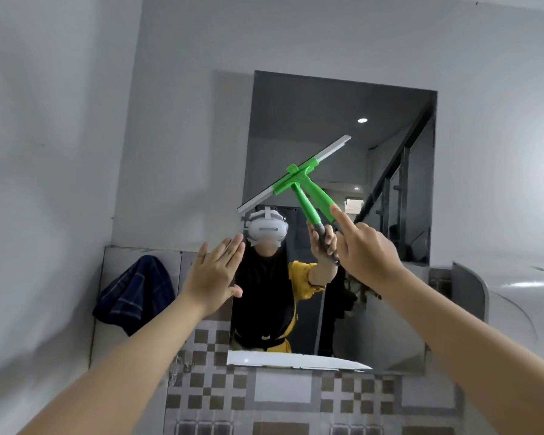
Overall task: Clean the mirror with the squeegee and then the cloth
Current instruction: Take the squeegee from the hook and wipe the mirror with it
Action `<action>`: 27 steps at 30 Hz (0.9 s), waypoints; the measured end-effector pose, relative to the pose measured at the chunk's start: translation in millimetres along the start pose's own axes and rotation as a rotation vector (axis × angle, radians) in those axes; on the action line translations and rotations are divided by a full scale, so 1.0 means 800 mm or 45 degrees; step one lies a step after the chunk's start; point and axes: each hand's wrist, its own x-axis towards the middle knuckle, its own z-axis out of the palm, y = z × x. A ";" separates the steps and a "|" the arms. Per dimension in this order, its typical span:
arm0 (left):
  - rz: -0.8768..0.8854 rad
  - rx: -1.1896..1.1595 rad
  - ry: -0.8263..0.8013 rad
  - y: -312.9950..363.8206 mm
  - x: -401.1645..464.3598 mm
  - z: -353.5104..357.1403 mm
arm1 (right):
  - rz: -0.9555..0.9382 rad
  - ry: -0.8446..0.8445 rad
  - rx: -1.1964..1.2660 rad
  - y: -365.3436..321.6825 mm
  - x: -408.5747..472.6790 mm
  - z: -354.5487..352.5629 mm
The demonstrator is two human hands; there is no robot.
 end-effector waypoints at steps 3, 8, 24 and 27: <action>-0.037 0.032 -0.022 0.007 0.001 -0.001 | -0.101 -0.002 -0.018 0.036 0.005 -0.001; -0.080 0.015 0.044 0.015 0.000 0.002 | -0.292 0.005 0.012 0.085 0.001 -0.012; -0.146 0.046 -0.049 0.030 0.001 -0.013 | -0.206 0.005 -0.100 0.231 -0.062 -0.032; -0.113 0.052 -0.031 0.026 0.001 -0.012 | -0.124 0.026 -0.100 0.249 -0.080 -0.039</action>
